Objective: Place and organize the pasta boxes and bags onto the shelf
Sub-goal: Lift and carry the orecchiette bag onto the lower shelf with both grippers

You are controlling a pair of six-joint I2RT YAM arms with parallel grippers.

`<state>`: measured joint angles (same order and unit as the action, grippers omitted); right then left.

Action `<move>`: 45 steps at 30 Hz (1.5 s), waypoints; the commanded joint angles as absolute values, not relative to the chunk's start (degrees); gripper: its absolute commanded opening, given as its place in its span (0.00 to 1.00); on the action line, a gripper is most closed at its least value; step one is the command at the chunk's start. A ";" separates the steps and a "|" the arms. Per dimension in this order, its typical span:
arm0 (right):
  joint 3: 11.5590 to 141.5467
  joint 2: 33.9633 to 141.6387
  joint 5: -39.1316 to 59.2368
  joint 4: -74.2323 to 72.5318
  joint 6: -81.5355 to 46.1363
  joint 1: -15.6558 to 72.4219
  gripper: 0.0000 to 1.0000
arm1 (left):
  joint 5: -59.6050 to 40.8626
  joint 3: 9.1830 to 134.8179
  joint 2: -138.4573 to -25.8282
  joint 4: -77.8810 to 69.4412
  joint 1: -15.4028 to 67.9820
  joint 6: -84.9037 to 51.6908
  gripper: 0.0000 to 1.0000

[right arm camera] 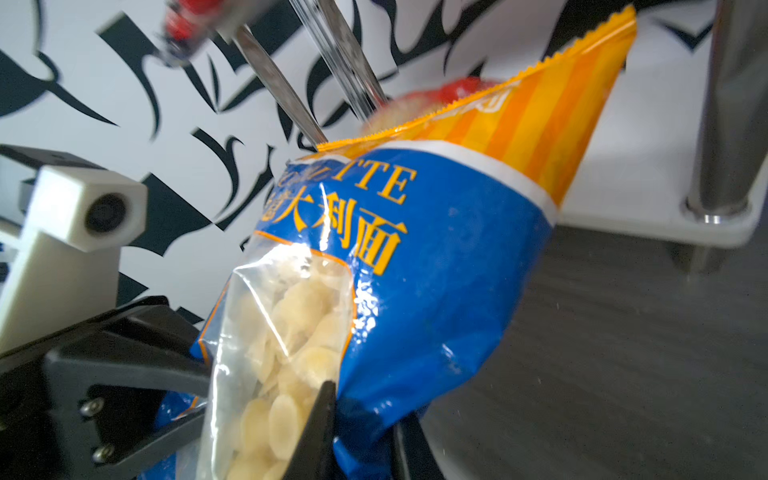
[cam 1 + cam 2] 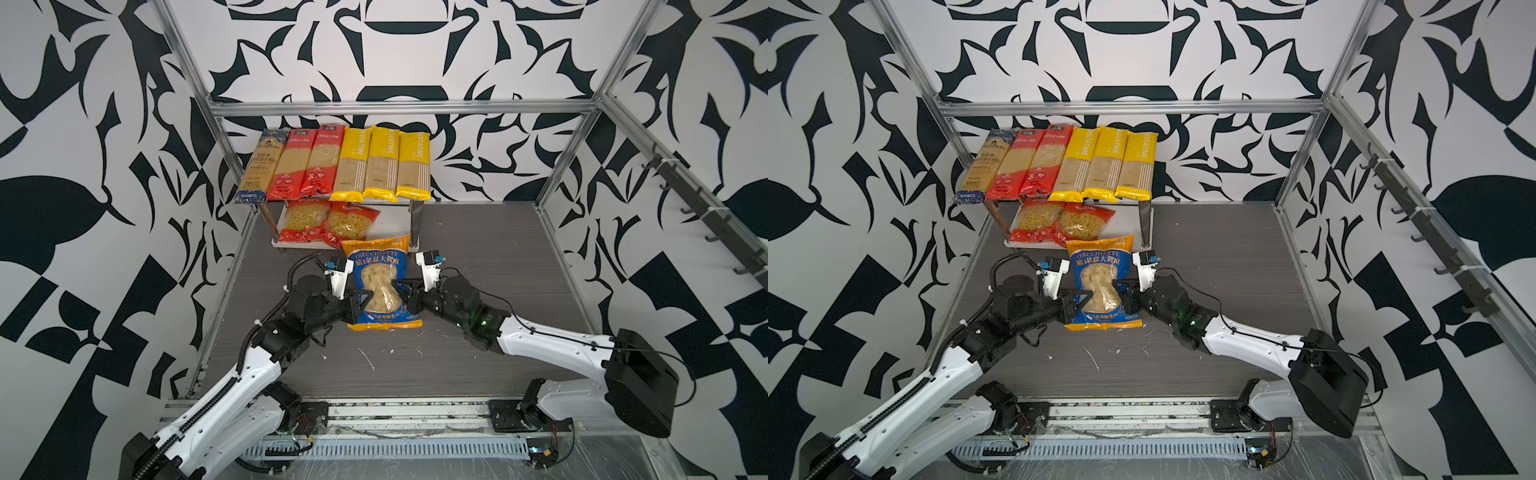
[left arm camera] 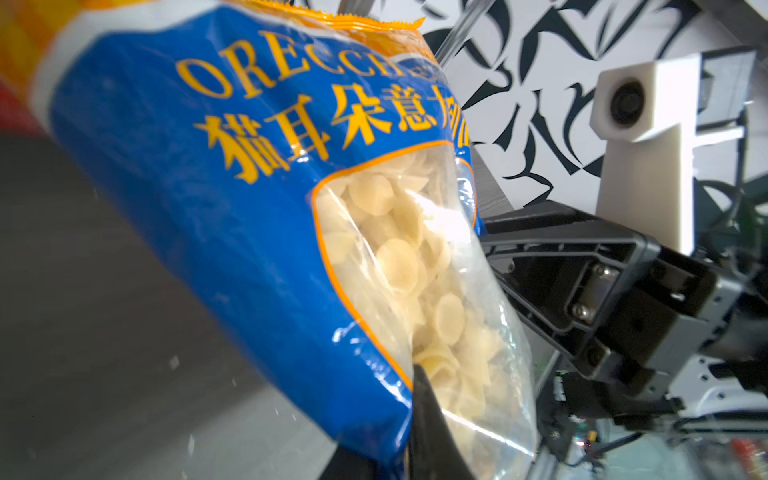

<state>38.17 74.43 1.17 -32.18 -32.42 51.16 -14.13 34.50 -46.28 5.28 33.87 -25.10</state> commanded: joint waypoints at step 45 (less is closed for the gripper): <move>66.16 109.56 -5.12 -50.33 -18.22 42.55 0.00 | -4.12 52.86 -81.04 -15.33 21.65 -17.06 0.02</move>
<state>62.72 109.73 -5.06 -42.41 -20.34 42.61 -4.25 48.82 -80.23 -7.44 22.37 -16.36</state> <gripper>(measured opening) 0.141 0.044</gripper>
